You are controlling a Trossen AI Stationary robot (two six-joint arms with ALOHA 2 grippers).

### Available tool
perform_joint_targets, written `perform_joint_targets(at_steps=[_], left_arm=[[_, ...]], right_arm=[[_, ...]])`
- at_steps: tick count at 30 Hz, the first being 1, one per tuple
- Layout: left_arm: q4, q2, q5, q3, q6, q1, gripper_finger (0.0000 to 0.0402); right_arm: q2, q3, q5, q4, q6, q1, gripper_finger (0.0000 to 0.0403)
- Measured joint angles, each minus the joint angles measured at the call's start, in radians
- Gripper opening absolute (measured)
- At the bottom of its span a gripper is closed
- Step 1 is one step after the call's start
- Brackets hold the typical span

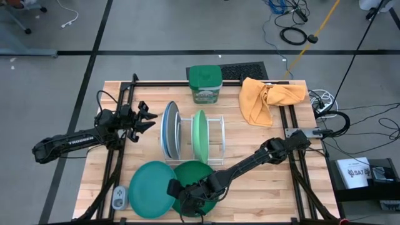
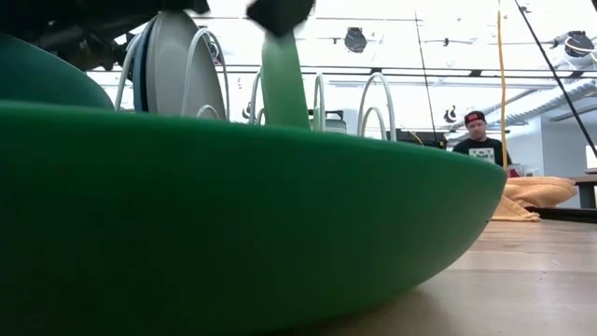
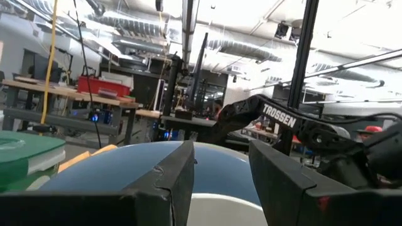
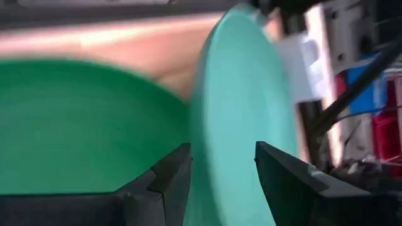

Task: Sort dishes
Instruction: Put the green plate in the dish rack

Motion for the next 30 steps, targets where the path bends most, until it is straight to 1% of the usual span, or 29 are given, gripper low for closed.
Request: perform_joint_targets(at_steps=[2, 6, 10, 13, 17, 19, 24, 30], left_arm=[[-0.003, 0.000, 0.003, 0.000, 0.009, 0.000, 0.0154], [-0.003, 0.000, 0.004, 0.000, 0.014, 0.000, 0.0154], [-0.002, 0.000, 0.004, 0.000, 0.014, 0.000, 0.0154], [-0.004, 0.001, 0.005, 0.000, 0.014, 0.000, 0.0154], [-0.004, 0.000, 0.006, 0.000, 0.015, 0.000, 0.0154], [-0.006, 0.000, 0.006, 0.000, 0.015, 0.000, 0.0154], [-0.009, 0.000, 0.006, 0.000, 0.014, 0.000, 0.0154], [-0.012, 0.000, 0.006, 0.000, 0.014, 0.000, 0.0154]], right_arm=[[0.015, -0.002, -0.017, -0.010, -0.006, -0.007, 0.0164], [0.031, -0.002, -0.014, 0.007, -0.030, -0.014, 0.0154], [0.032, -0.001, -0.010, 0.005, -0.014, -0.014, 0.0135], [0.032, -0.001, 0.010, 0.005, -0.007, -0.013, 0.0102], [0.032, -0.001, 0.032, -0.009, -0.022, -0.011, 0.0033], [0.033, -0.002, 0.042, -0.010, -0.017, -0.009, 0.0011], [0.021, 0.001, 0.120, -0.001, -0.053, 0.002, 0.0006], [0.000, -0.001, 0.249, 0.036, -0.125, 0.025, 0.0004]])
